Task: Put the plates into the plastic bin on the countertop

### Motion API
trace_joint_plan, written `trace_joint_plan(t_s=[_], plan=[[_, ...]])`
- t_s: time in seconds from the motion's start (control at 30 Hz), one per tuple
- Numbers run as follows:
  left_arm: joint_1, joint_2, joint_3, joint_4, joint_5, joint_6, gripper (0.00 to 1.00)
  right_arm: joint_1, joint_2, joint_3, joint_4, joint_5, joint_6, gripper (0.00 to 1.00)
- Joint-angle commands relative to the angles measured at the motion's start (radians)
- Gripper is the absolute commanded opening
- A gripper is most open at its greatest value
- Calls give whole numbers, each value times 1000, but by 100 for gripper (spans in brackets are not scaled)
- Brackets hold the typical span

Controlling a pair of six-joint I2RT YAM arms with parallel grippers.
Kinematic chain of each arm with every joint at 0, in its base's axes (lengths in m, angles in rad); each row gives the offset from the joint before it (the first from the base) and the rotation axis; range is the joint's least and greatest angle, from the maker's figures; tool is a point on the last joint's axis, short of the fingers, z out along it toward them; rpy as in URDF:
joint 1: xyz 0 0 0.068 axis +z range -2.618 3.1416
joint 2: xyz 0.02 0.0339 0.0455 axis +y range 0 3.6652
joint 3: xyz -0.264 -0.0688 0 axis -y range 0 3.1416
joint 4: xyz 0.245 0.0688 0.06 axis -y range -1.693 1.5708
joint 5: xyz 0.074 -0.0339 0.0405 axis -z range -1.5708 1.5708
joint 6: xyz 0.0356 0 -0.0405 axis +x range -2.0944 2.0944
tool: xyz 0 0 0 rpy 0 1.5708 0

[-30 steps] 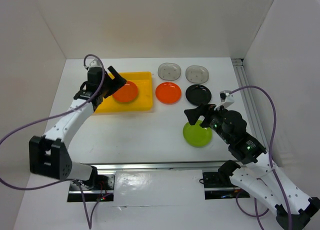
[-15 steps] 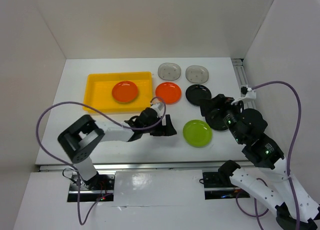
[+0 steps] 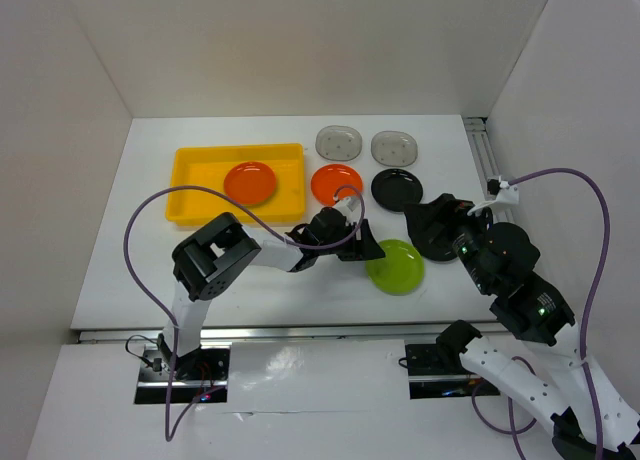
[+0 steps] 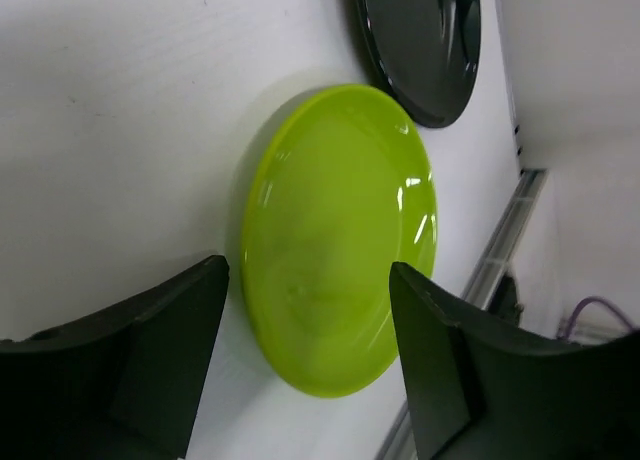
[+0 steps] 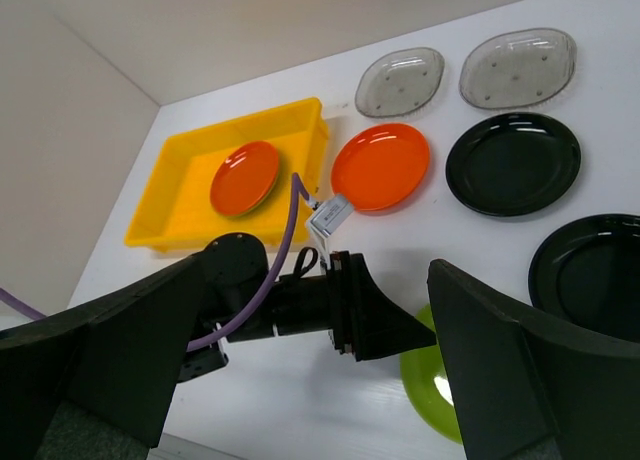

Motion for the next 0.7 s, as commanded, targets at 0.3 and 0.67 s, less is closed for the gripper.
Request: trace_joint_plan(t_s=[0.3,0.67], plan=[[-5,45,60,-275,-76,64,0,7,-24,12,10,-15,2,100],[196,-432,219,-913,-465,110,0,7,-15,-7,33,-26,2,100]])
